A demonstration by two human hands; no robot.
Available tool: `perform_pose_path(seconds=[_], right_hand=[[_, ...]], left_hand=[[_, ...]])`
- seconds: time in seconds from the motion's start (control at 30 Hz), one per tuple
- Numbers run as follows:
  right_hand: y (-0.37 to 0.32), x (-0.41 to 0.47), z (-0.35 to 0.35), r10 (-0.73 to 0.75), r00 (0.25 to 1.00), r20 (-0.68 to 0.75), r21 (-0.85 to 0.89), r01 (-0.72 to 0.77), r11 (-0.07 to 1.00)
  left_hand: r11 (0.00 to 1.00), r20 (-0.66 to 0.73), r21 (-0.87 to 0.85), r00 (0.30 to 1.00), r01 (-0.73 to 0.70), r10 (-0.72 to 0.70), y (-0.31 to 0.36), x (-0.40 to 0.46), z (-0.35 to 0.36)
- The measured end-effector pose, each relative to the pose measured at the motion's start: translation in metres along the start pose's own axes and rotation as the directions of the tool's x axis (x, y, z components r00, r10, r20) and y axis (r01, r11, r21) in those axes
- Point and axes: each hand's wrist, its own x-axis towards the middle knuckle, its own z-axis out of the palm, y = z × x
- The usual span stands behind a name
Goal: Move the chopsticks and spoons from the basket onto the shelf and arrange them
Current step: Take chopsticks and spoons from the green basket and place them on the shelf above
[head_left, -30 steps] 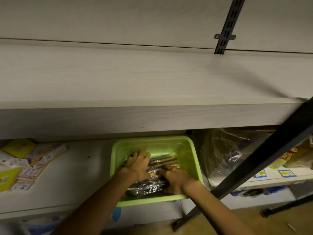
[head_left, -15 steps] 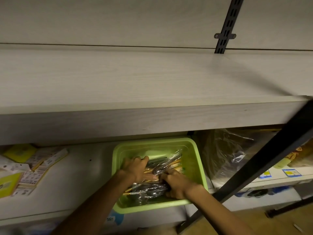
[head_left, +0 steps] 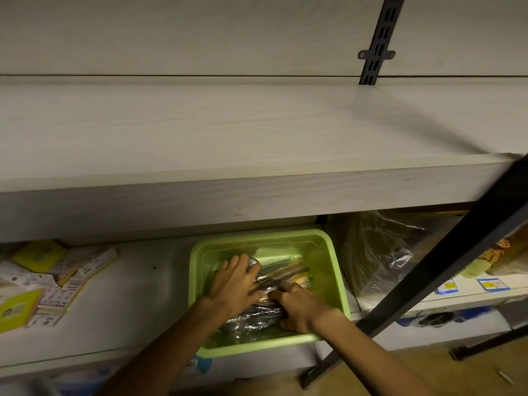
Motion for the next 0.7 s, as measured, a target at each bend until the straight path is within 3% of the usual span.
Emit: perform_pose_path(seconds=[0.1,0.33,0.53,0.7], right_hand=[[0.001,0.001,-0.002,-0.008,1.000,0.011,-0.005,0.008,1.000],[0.002,0.009,-0.013,-0.010,0.996,0.084,0.113,0.000,0.994],[0.003,0.014,-0.015,-0.015,0.989,0.149,0.149,-0.007,0.989],[0.005,0.015,-0.015,-0.020,0.987,0.157,0.161,-0.005,0.987]], left_hand=[[0.993,0.083,-0.095,0.994,0.076,-0.068,0.001,0.002,-0.001],[0.986,0.287,-0.034,0.947,0.162,-0.146,0.008,0.011,-0.006],[0.984,0.311,0.006,0.934,0.180,-0.173,0.009,0.018,-0.006],[0.974,0.319,-0.115,0.936,0.196,-0.151,0.001,0.025,-0.014]])
